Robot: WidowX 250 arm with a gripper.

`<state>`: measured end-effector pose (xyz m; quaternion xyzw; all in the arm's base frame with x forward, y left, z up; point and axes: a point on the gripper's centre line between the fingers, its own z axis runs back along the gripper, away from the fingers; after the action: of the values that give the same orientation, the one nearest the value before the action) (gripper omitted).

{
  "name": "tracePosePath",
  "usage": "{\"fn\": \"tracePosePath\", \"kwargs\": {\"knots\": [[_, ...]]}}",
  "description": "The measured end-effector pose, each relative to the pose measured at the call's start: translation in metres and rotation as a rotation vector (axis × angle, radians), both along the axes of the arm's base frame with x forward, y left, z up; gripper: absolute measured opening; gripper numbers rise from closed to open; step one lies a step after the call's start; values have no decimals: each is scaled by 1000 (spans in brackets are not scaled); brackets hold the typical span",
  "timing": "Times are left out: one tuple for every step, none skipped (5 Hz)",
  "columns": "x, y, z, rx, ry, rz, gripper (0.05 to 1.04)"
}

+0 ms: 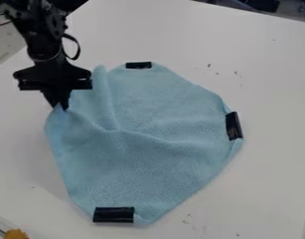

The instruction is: Unfold the cloth from right to left

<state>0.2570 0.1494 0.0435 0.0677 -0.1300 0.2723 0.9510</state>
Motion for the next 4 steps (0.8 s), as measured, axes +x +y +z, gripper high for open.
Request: {"fn": "tracePosePath", "kwargs": {"knots": [[-21,8,-9,-24,0,59,55],[-42,9,-21,-43,15,108,55],[-56,7,-21,-38,28,136,80],[-60,4,-27,-44,15,153,236]]}}
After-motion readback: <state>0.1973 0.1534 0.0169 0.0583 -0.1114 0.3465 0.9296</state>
